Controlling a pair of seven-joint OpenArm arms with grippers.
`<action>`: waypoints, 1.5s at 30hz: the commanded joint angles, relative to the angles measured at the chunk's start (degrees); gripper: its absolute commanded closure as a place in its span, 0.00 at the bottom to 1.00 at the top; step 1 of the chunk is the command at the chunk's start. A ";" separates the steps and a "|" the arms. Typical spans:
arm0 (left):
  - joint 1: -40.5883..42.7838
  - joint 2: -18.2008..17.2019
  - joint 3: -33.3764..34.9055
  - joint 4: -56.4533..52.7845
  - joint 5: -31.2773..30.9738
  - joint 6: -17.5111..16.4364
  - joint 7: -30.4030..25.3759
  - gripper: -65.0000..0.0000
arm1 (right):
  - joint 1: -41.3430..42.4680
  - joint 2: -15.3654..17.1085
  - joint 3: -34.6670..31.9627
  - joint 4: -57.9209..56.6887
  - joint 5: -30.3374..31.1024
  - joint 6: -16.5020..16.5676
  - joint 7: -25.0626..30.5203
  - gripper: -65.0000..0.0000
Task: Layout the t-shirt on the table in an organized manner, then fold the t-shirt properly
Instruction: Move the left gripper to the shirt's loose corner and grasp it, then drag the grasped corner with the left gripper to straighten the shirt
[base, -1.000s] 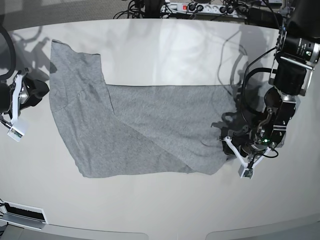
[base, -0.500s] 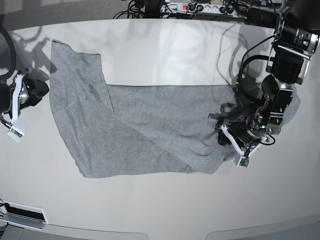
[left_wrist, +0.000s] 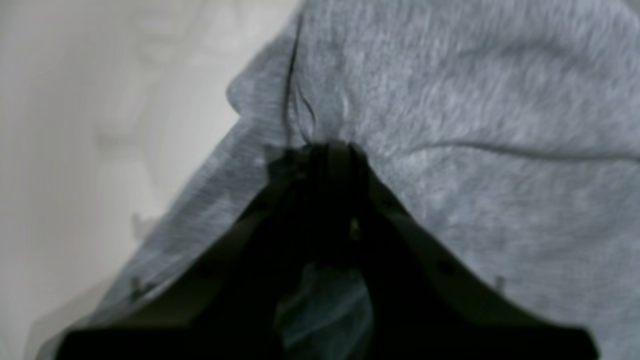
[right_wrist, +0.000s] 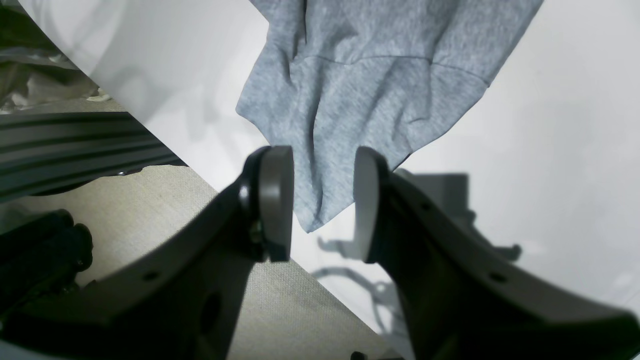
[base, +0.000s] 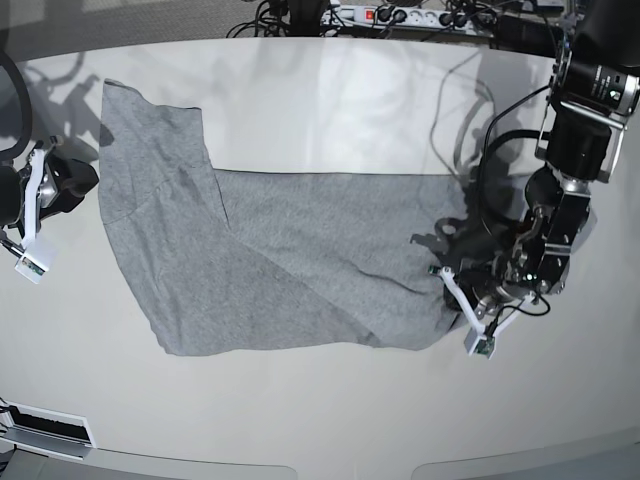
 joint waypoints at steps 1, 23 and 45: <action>-2.12 -0.46 -0.20 1.16 -0.28 -0.11 -0.33 0.99 | 0.90 1.31 0.66 0.70 0.76 0.00 0.62 0.65; -2.84 -0.39 -0.17 -0.22 6.67 7.96 -1.75 0.52 | 0.90 1.31 0.66 0.70 0.79 0.00 0.62 0.65; -1.70 -0.44 -0.20 4.00 6.34 15.78 0.46 1.00 | 0.90 1.31 0.66 0.70 0.61 0.04 0.62 0.65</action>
